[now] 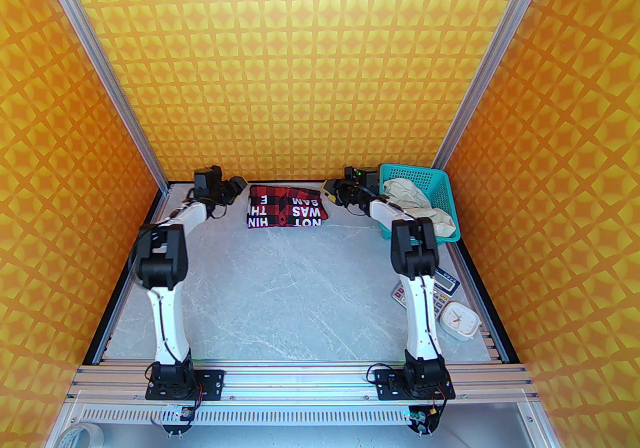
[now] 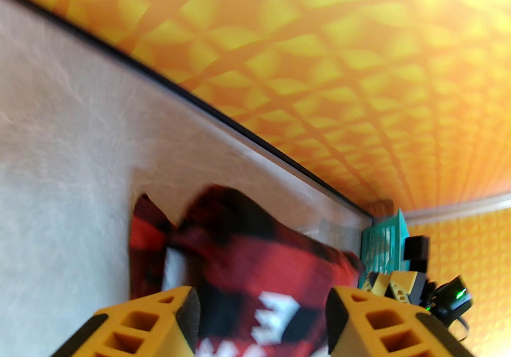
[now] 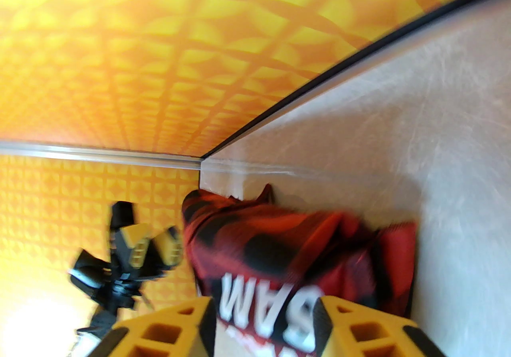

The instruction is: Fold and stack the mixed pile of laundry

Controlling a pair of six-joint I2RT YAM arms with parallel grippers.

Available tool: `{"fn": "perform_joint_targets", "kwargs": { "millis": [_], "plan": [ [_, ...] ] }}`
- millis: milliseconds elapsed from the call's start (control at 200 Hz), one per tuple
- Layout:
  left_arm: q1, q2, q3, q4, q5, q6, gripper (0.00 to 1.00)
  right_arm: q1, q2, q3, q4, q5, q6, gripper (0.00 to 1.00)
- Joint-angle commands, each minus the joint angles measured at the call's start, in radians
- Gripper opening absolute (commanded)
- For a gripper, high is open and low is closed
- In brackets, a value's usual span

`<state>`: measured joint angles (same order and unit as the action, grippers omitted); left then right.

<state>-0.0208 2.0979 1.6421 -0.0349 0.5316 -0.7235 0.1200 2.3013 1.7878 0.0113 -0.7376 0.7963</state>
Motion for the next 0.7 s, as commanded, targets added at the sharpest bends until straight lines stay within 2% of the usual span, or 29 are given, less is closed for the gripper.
{"fn": "perform_joint_targets", "kwargs": {
  "millis": [0, 75, 180, 330, 415, 550, 695],
  "plan": [
    [-0.042, -0.076, -0.043, -0.150, 0.015, 0.204, 0.47, 0.028, -0.116, -0.096, -0.103, 0.129, -0.210, 0.44],
    [-0.078, -0.055, -0.023, -0.180, 0.062, 0.253, 0.42, 0.063, -0.120, -0.112, -0.114, 0.133, -0.244, 0.40],
    [-0.118, 0.026, 0.038, -0.157, 0.115, 0.239, 0.39, 0.108, -0.052, -0.037, -0.125, 0.104, -0.236, 0.33],
    [-0.149, 0.194, 0.179, -0.066, 0.188, 0.161, 0.38, 0.125, 0.086, 0.090, -0.020, 0.070, -0.106, 0.29],
    [-0.150, 0.304, 0.278, -0.045, 0.196, 0.116, 0.38, 0.125, 0.179, 0.183, -0.020, 0.110, -0.038, 0.25],
    [-0.149, 0.448, 0.407, -0.065, 0.191, 0.069, 0.39, 0.124, 0.314, 0.354, -0.162, 0.206, -0.031, 0.26],
    [-0.153, 0.457, 0.352, -0.066, 0.192, 0.042, 0.39, 0.124, 0.343, 0.395, -0.334, 0.259, -0.083, 0.26]
  ]
}}
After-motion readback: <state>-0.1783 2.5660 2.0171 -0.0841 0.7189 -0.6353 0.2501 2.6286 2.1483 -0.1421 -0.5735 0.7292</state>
